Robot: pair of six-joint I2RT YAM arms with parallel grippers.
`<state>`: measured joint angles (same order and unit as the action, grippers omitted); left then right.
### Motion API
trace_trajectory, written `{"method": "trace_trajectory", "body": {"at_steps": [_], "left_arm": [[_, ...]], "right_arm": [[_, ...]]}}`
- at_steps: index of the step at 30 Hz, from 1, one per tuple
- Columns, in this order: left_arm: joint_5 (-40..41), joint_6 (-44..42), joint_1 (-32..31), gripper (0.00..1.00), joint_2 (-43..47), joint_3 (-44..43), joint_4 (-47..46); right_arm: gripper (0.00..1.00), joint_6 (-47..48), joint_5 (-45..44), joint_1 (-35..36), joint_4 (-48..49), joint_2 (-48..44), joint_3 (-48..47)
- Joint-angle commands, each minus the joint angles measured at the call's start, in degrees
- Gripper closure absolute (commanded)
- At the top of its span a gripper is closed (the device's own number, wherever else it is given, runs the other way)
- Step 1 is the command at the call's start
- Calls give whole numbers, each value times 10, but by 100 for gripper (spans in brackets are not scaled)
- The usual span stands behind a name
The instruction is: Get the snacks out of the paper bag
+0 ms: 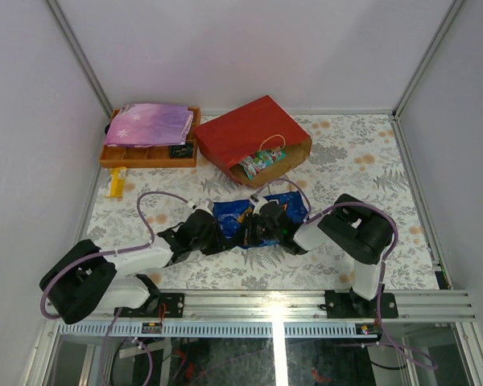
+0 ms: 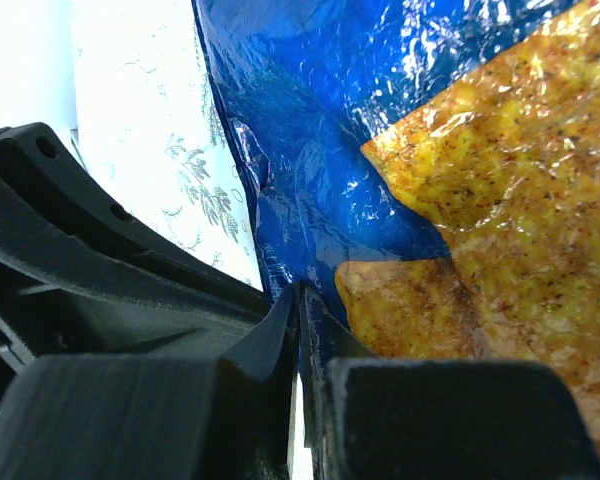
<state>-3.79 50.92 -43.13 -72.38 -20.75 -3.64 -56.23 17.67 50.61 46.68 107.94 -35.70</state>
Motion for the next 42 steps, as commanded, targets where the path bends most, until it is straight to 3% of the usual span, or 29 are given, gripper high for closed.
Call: {"method": "trace_trajectory", "body": {"at_steps": [1, 3, 12, 21, 30, 36, 39, 42], "left_arm": [[41, -1, -8, 94, -32, 31, 99], [43, 3, -9, 100, -34, 33, 102], [36, 40, -23, 100, 4, 52, 129], [12, 133, -34, 100, 78, 100, 153], [25, 254, -34, 100, 247, 144, 225], [22, 308, -34, 100, 354, 173, 272], [29, 306, -34, 100, 357, 167, 276], [47, 274, -34, 100, 298, 133, 263]], "right_arm": [[100, 22, -26, -9, -85, 7, 26], [100, 22, -26, -9, -85, 6, 29], [100, 13, -16, -19, -61, 5, 40], [100, -2, -11, -31, -35, 5, 49], [100, -20, -2, -50, 10, 0, 78], [100, -58, 20, -70, 91, 34, 106], [100, -75, 34, -78, 139, 52, 119], [100, -65, 39, -77, 134, 31, 115]]}}
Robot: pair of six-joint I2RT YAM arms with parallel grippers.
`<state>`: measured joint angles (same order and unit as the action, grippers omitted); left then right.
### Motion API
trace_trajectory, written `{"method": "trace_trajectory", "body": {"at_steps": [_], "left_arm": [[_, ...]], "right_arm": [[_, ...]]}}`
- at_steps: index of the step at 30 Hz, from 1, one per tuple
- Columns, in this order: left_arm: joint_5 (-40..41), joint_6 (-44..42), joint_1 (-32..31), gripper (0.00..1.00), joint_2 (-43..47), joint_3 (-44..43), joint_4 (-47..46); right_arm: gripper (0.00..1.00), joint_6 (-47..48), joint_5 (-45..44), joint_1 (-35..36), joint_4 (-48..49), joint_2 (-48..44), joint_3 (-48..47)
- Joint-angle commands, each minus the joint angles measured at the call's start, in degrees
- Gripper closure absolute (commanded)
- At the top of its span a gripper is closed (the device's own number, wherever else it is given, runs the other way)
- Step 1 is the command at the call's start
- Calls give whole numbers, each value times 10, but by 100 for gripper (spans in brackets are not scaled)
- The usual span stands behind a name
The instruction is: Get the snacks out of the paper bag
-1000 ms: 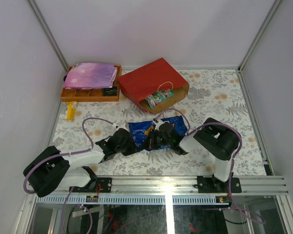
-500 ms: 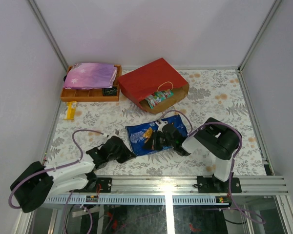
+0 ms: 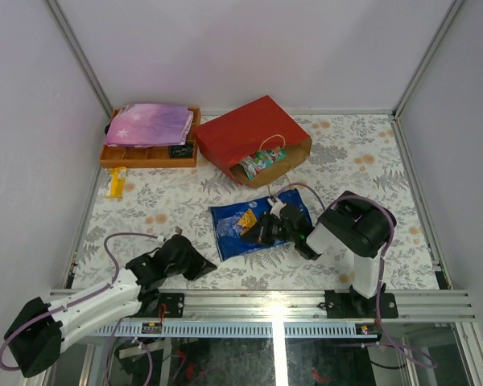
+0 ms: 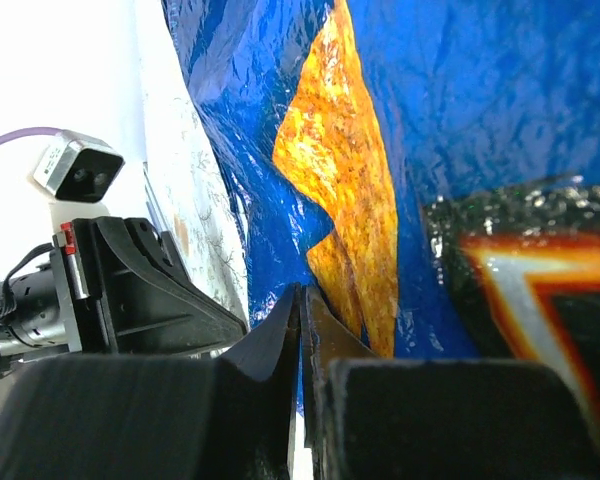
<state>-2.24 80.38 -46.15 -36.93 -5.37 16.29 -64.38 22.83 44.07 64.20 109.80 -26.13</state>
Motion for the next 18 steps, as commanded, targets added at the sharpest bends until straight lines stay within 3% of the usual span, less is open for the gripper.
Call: {"method": "trace_trajectory", "body": {"at_steps": [1, 3, 5, 8, 11, 13, 16, 18], "left_arm": [[42, -42, -4, 100, -85, -45, 65], [76, -90, -4, 100, -139, -117, 99], [112, -145, -7, 95, -181, -196, 140], [149, -204, -10, 65, -217, -292, 160], [151, -242, -10, 49, -264, -349, 131], [128, -255, -10, 47, -299, -364, 88], [121, -261, -4, 50, -350, -365, 28], [115, -264, 13, 52, -378, -354, -12]], "right_arm": [[100, 28, -15, -12, -60, -4, 14], [96, 69, -28, -12, -127, -60, -3], [81, 116, -47, -12, -230, -128, -29], [55, 190, -103, -13, -353, -238, -64], [34, 248, -145, -34, -451, -321, -90], [38, 255, -135, -73, -466, -353, -77], [58, 258, -106, -143, -470, -375, -47], [65, 261, -93, -185, -465, -376, -26]]}}
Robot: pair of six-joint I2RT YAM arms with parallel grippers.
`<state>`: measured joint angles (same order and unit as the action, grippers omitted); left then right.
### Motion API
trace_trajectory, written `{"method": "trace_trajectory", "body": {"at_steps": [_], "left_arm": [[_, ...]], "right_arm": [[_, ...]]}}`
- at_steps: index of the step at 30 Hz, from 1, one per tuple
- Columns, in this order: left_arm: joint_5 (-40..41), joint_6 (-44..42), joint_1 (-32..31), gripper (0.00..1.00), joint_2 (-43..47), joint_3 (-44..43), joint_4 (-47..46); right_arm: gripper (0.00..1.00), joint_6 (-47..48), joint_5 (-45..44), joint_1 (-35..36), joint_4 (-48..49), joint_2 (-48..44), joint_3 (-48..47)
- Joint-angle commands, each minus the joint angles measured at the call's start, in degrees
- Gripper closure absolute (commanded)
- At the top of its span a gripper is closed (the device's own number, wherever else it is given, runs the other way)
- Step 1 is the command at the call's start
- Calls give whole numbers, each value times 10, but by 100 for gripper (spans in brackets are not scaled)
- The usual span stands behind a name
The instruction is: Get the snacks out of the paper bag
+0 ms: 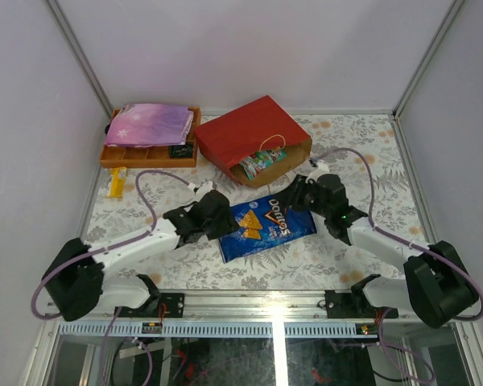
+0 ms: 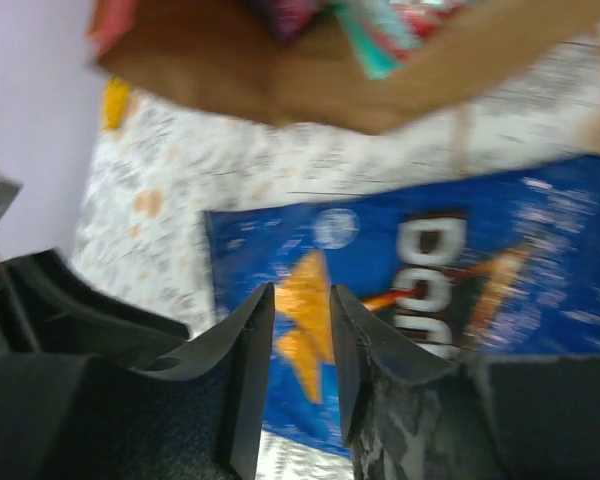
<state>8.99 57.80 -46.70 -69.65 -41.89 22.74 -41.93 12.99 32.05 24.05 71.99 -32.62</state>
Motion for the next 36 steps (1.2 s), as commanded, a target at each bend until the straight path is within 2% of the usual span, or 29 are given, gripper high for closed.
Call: {"method": "trace_trajectory", "body": {"at_steps": [1, 4, 7, 10, 13, 16, 19, 24, 29, 33, 36], "left_arm": [[-16, -38, 33, 53, -62, 25, -110], [-64, -32, 85, 60, -113, 69, -215], [-87, -34, 124, 66, -161, 77, -245], [-71, -29, 134, 67, -171, 84, -234], [-40, -22, 143, 66, -167, 87, -190], [3, -21, 162, 68, -155, 83, -128], [46, -34, 201, 69, -123, 72, -68], [133, -79, 254, 67, -52, -4, 29], [181, -130, 306, 65, -58, -95, 78], [160, -180, 330, 66, -64, -164, 104], [79, -201, 329, 61, -26, -160, 97]], "right_arm": [[66, 40, 13, -83, -59, 5, 48], [69, 36, 45, -140, -15, 45, 78], [73, 25, 70, -177, 33, 96, 97], [76, 14, 85, -178, 61, 145, 100], [77, -28, 107, -174, 130, 191, 123], [77, -58, 94, -136, 172, 223, 134], [68, -77, 45, -65, 165, 226, 123], [55, -139, -31, 44, 156, 260, 88], [43, -183, -58, 144, 155, 323, 17], [36, -208, -59, 193, 166, 342, -39], [29, -202, -87, 193, 163, 278, -21]]}}
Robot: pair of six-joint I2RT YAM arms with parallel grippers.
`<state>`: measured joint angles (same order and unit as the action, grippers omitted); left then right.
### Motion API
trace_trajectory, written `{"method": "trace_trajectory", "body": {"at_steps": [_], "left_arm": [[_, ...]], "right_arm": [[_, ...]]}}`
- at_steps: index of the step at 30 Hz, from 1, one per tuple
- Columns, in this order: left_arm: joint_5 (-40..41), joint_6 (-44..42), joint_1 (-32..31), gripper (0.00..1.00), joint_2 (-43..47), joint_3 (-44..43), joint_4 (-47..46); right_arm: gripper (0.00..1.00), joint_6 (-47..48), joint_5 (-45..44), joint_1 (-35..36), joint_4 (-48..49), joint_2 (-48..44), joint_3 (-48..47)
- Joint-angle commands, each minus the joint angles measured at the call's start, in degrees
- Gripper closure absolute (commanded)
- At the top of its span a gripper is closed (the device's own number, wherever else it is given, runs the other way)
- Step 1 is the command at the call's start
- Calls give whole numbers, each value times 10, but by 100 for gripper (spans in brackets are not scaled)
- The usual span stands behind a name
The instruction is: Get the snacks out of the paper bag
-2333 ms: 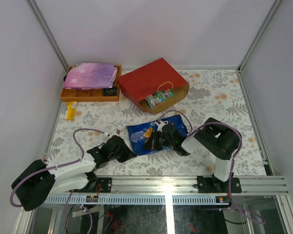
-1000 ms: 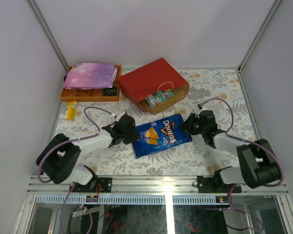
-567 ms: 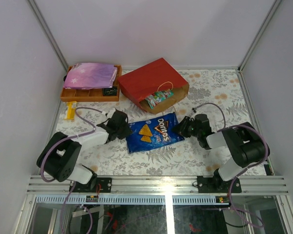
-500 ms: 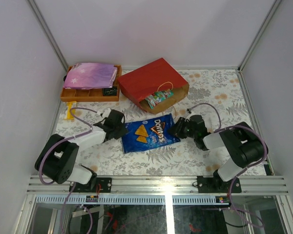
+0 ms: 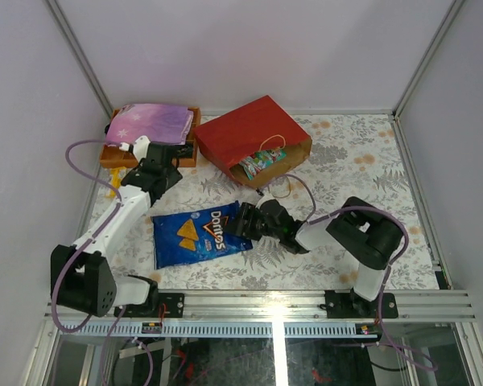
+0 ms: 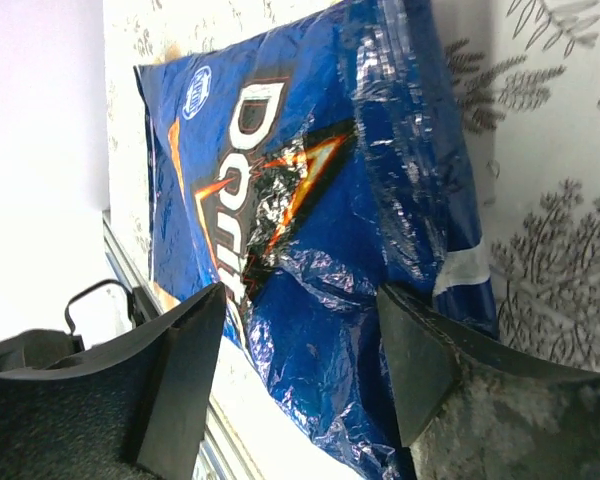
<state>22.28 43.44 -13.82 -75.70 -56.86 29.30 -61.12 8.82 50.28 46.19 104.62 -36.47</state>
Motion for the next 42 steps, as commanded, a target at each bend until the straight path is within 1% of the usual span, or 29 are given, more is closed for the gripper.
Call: {"method": "trace_trajectory", "body": {"at_steps": [1, 4, 5, 6, 8, 11, 14, 15, 16, 18, 21, 24, 31, 34, 37, 40, 42], "left_arm": [[-85, -55, -3, 60, 50, 5, 29], [-140, -31, -22, 56, 98, 93, 17], [-147, -21, -25, 55, 113, 122, 12], [-153, -10, -25, 55, 127, 151, 5], [-157, 9, -25, 54, 149, 201, -10], [-160, 36, -25, 53, 159, 250, -29], [-164, 50, -25, 53, 143, 275, -60], [-163, 53, -25, 53, 132, 277, -67], [-160, 53, -24, 54, 119, 277, -71], [-154, 53, -23, 56, 88, 273, -74], [-149, 57, -20, 60, 61, 273, -76], [-142, 60, -20, 62, 58, 288, -78], [-118, 53, -16, 62, 74, 295, -61], [-102, 47, -13, 62, 77, 289, -50], [-91, 39, -3, 62, 72, 283, -51], [-90, 29, 9, 62, 48, 264, -59], [-89, 26, 10, 64, 26, 244, -60]], "right_arm": [[26, 5, -69, 7, -82, -81, 27], [18, 86, -127, -19, -179, -194, 30], [18, 107, -132, -35, -198, -222, 33], [18, 129, -125, -55, -206, -242, 38], [21, 158, -79, -107, -203, -262, 46], [23, 188, 39, -170, -181, -230, 40], [27, 204, 144, -189, -183, -166, 4], [28, 206, 167, -189, -180, -144, -7], [30, 199, 185, -189, -163, -125, -9], [32, 163, 213, -189, -100, -89, -1], [33, 128, 224, -188, -32, -44, 8], [33, 106, 231, -184, 5, -3, 1], [33, 37, 254, -154, 94, 100, -38], [35, 13, 260, -146, 128, 111, -40], [38, 0, 268, -146, 145, 99, -31], [38, -11, 285, -148, 154, 78, -27], [38, -30, 304, -149, 183, 70, -31]]}}
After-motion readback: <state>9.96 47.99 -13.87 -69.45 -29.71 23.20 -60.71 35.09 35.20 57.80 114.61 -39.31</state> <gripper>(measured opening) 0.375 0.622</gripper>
